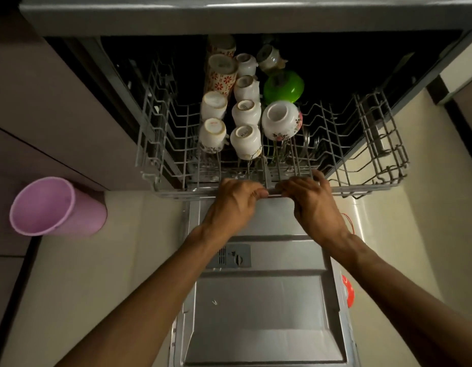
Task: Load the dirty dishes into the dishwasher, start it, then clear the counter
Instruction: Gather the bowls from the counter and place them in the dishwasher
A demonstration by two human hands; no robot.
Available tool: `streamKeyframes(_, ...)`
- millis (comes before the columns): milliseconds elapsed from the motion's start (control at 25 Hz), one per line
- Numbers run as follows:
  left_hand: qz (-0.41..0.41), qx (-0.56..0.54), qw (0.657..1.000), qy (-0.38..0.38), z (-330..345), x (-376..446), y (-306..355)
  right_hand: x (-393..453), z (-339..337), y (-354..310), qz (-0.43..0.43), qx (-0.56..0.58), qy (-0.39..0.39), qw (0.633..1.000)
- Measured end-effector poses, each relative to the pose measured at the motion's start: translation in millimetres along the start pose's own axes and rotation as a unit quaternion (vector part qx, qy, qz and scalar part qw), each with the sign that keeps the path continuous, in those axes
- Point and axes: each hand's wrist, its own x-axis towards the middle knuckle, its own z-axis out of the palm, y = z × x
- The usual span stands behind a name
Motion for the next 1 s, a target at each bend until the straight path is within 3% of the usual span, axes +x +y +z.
streamKeyframes(120, -0.049, 0.013, 0.997, -0.058, -13, 33, -6, 31, 4, 8, 0.007, -0.003, 0.004, 1.0)
streamKeyframes(280, -0.038, 0.053, 0.991, -0.118, -28, 70, 0, 67, 6, 24, 0.009, -0.025, -0.015, 1.0)
streamKeyframes(680, -0.077, 0.035, 0.987, -0.135, -50, 139, -18, 140, -4, 37, 0.037, 0.014, -0.079, 0.996)
streamKeyframes(1000, -0.053, 0.068, 0.991, -0.101, -45, 148, -32, 148, 7, 37, 0.025, -0.034, -0.066, 0.997)
